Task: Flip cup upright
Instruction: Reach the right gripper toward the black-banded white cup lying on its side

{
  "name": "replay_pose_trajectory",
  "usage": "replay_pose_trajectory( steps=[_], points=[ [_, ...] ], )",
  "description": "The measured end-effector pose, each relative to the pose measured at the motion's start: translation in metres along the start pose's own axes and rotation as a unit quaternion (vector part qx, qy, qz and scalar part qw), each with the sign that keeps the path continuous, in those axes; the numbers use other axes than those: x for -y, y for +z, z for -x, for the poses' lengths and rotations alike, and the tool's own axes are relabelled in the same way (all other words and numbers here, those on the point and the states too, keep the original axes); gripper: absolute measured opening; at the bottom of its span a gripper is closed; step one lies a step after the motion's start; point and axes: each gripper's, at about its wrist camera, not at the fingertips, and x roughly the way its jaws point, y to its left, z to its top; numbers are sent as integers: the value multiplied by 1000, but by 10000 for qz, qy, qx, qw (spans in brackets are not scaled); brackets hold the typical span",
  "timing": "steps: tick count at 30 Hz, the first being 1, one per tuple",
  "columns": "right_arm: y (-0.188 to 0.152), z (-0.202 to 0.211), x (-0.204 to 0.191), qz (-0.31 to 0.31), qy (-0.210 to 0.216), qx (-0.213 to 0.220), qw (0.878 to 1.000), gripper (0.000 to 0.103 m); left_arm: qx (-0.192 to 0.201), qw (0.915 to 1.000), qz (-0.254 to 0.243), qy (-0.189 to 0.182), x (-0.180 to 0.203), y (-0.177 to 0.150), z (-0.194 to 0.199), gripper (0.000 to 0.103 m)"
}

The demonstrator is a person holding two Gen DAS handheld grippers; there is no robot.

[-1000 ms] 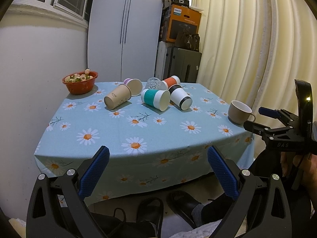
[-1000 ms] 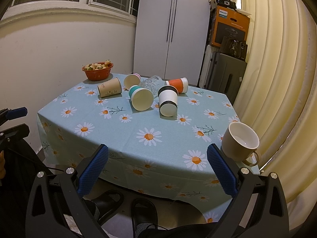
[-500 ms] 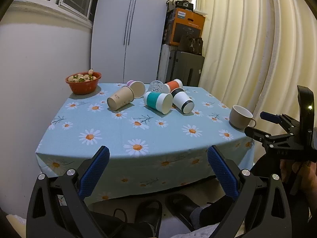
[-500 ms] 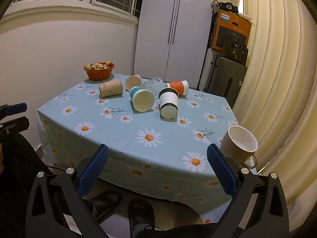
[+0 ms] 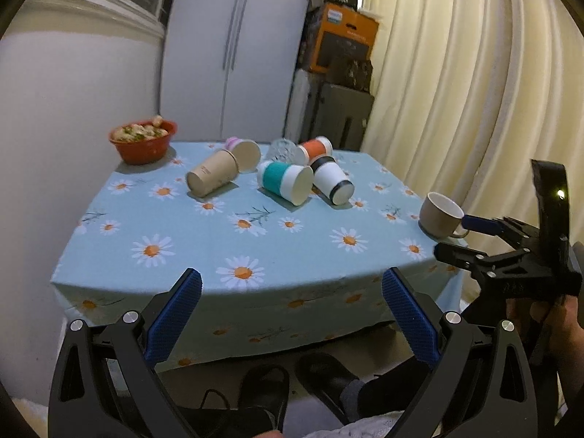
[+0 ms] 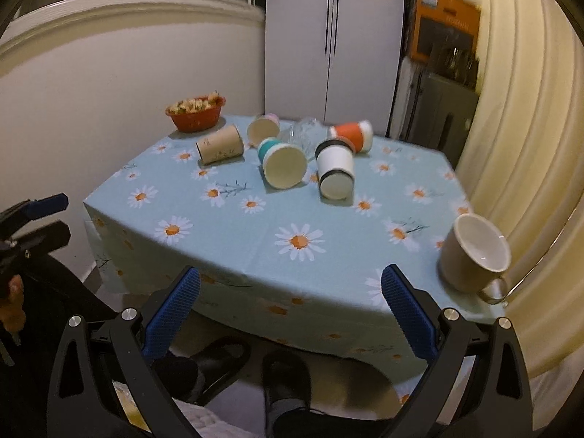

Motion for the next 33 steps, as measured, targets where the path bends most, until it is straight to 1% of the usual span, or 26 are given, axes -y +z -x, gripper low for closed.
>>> replay_pose_trajectory(
  steps=[1, 5, 8, 12, 14, 16, 17, 19, 23, 26, 28, 30, 31, 33],
  points=[
    [7, -10, 3, -53, 83, -168, 9998, 98, -164, 9998, -2, -67, -2, 6, -9, 97],
    [31, -48, 23, -234, 293, -618, 9974, 98, -386, 9990, 78, -201, -8, 27, -34, 97],
    [49, -64, 38, -292, 441, -558, 9970, 98, -595, 9975, 272, -253, -17, 48, -56, 97],
    [80, -97, 57, -418, 522, -866, 9940, 98, -738, 9958, 419, -331, -25, 74, -85, 97],
    [96, -121, 69, -642, 600, -1179, 9891, 98, -790, 9947, 491, -432, -27, 82, -97, 97],
    [108, -151, 83, -912, 694, -1659, 9795, 98, -926, 9922, 615, -572, -28, 90, -113, 97],
    [113, -163, 88, -981, 677, -1850, 9755, 98, -980, 9914, 642, -577, -27, 91, -119, 97],
    [123, -183, 98, -1090, 713, -2099, 9690, 98, -1093, 9896, 702, -612, -26, 91, -131, 96],
    [142, -208, 111, -1126, 603, -2293, 9649, 98, -1293, 9859, 831, -667, -30, 91, -149, 96],
    [152, -231, 116, -1115, 622, -2565, 9581, 98, -1429, 9811, 1044, -784, -35, 95, -164, 96],
    [157, -245, 118, -1140, 630, -2689, 9543, 95, -1472, 9784, 1171, -852, -37, 97, -170, 96],
    [160, -257, 115, -1049, 622, -2814, 9518, 87, -1506, 9749, 1354, -923, -41, 100, -178, 96],
    [161, -264, 115, -1004, 557, -2901, 9501, 86, -1523, 9738, 1410, -934, -42, 101, -180, 96],
    [161, -273, 115, -991, 580, -3028, 9461, 80, -1569, 9697, 1569, -1024, -45, 104, -188, 96]
  ],
)
